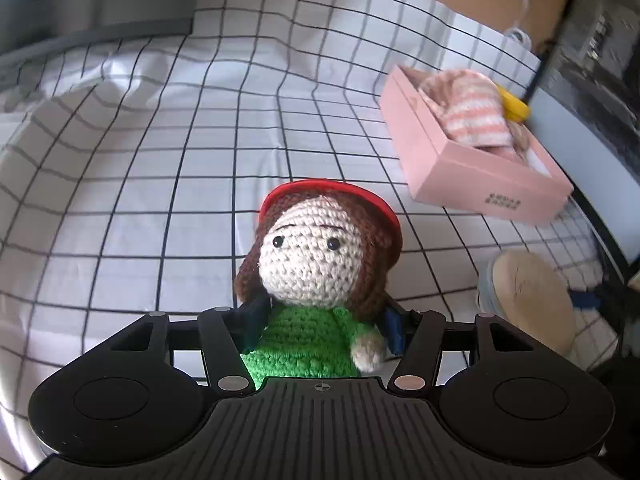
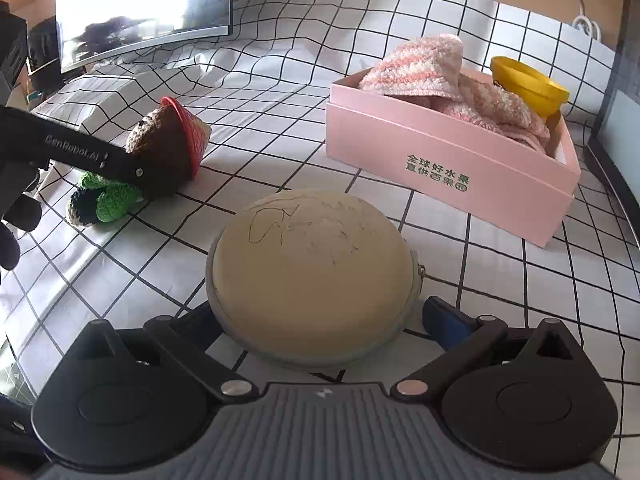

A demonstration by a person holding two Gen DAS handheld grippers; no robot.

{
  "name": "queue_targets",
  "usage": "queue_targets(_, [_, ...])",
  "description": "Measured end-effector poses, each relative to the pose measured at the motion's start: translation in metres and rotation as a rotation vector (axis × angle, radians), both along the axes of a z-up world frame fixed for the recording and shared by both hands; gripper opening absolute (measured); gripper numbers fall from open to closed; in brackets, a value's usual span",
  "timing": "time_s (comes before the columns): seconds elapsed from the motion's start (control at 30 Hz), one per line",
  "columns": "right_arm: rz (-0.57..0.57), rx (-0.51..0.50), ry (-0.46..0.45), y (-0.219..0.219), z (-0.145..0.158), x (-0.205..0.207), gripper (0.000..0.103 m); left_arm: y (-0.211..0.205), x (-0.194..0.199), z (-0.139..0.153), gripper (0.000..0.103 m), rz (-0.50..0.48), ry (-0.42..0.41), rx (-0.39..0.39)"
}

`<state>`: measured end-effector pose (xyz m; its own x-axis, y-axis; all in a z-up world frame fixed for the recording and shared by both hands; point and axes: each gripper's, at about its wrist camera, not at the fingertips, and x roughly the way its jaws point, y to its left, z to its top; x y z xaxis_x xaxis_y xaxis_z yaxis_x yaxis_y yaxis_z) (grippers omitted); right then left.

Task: Organize soft objects
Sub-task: 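Carry the doll and case to the pink box and release the doll with the left tool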

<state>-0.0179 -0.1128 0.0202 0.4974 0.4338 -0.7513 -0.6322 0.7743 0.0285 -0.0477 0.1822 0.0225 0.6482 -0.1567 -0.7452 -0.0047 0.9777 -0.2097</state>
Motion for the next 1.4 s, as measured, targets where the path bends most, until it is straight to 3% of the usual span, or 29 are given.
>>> queue_targets(0.33, [0.086,-0.018,0.041,0.0,0.009,-0.001,0.103,0.002,0.009,-0.003,0.066,0.076,0.018,-0.091])
queue_targets(0.5, [0.097,-0.03,-0.13,0.007,0.026,-0.022,0.103,-0.003,0.006,-0.004,0.065,0.082,0.003,-0.073])
queue_targets(0.63, [0.086,-0.066,-0.199,0.023,0.021,-0.015,0.103,-0.004,0.004,-0.004,0.065,0.074,0.002,-0.061])
queue_targets(0.73, [0.085,-0.066,-0.184,0.031,0.018,-0.004,0.103,-0.004,0.002,-0.004,0.065,0.071,0.009,-0.067])
queue_targets(0.87, [0.046,-0.08,-0.086,0.031,0.006,0.019,0.103,-0.008,-0.003,-0.003,0.065,0.06,0.019,-0.068])
queue_targets(1.03, [0.005,-0.043,-0.059,0.019,0.01,0.025,0.103,-0.015,-0.012,-0.002,0.064,0.048,0.026,-0.083])
queue_targets(1.2, [-0.005,-0.035,-0.1,0.008,0.022,0.019,0.103,-0.018,-0.019,-0.002,0.064,0.049,0.031,-0.114])
queue_targets(1.4, [-0.039,-0.018,-0.165,-0.012,0.042,0.011,0.103,-0.033,-0.026,0.002,0.062,-0.002,0.034,-0.096])
